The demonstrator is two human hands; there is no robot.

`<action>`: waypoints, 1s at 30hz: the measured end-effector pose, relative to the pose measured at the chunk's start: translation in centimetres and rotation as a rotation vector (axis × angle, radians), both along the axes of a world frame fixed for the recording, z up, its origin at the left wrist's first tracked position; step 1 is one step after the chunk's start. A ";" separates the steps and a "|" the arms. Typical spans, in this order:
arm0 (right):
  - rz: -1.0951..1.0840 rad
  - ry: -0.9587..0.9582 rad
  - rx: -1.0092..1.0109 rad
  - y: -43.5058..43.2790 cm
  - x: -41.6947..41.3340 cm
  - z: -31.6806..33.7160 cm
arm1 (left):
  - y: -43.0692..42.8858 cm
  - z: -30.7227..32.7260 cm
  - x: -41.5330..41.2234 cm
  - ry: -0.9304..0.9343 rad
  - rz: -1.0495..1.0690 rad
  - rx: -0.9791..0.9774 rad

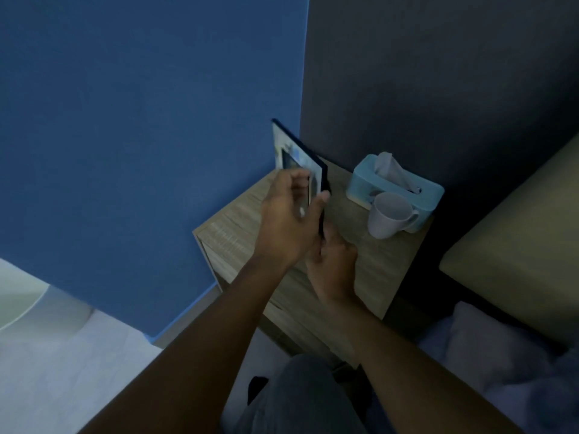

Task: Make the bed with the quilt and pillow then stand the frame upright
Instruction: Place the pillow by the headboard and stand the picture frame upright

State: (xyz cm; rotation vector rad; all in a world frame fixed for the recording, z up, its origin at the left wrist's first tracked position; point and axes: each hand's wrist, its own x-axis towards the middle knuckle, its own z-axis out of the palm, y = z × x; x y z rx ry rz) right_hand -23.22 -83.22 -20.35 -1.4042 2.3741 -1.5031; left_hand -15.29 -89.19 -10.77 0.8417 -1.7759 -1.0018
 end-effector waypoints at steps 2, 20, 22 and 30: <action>0.014 -0.060 -0.028 0.2 -0.3 0.0 | -1.3 -1.0 0.8 -0.012 0.034 0.004; 0.027 -0.418 0.022 -2.9 -7.0 -1.7 | -9.8 -9.0 1.6 -0.219 -0.005 0.255; 0.015 -0.477 -0.003 -3.3 -7.4 -2.1 | -10.3 -9.5 1.3 -0.223 -0.005 0.219; -0.061 -0.550 -0.013 -5.1 -7.7 -4.1 | -11.3 -11.3 1.2 -0.231 0.032 0.148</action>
